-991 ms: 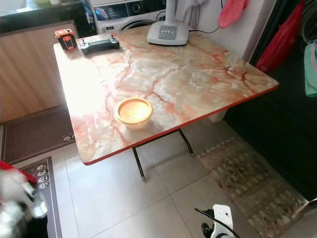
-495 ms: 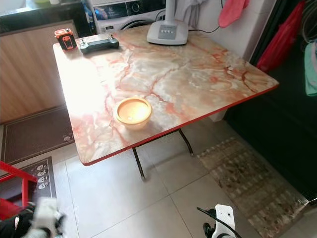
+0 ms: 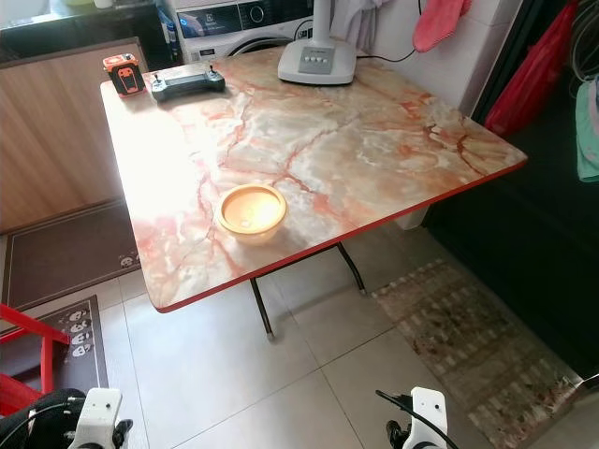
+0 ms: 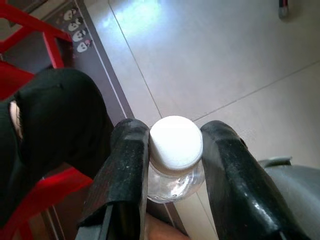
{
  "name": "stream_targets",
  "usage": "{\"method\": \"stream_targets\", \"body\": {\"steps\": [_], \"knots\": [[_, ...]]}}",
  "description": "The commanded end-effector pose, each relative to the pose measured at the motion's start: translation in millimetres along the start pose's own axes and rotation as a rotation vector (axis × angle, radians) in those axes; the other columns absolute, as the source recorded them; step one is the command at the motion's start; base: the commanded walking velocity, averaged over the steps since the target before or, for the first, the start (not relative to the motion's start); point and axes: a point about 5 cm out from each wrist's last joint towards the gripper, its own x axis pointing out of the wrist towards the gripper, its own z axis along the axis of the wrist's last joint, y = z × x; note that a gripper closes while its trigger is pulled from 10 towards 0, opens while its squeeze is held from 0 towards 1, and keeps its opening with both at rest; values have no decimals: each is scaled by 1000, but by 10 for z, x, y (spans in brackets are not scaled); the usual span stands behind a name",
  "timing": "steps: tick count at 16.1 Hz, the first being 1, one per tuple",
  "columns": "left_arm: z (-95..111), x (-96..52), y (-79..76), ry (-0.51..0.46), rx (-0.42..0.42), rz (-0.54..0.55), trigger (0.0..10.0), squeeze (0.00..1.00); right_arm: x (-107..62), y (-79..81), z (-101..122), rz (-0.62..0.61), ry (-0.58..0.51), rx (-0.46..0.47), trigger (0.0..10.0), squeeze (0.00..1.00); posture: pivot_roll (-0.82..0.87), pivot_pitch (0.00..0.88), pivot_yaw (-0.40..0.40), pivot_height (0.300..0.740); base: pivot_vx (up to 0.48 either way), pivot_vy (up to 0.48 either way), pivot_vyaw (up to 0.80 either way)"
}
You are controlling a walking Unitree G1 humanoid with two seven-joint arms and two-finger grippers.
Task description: Restocking fridge
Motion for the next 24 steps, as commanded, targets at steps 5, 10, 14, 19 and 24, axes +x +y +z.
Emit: {"method": "stream_targets", "body": {"steps": [5,10,14,19,24], "knots": [[-149,-40,34,60,36,-14,10000,0,-8,-3,-68,-3,20,4,10000,0,93,74,2,740,0,0,-438],[-246,-70,121,108,7,-10,10000,0,-7,11,-86,-3,29,-9,10000,0,102,51,8,740,0,0,-788],[-291,-87,87,123,7,-29,10000,0,-7,14,-90,0,31,-18,10000,0,103,46,8,740,0,0,-788],[-310,-92,63,134,9,-30,10000,0,-8,6,-86,-2,33,-21,10000,0,103,61,0,740,0,0,-786],[-344,-105,48,146,3,-29,10000,0,-8,3,-81,2,34,-28,10000,0,106,69,-5,740,0,0,-781]]}}
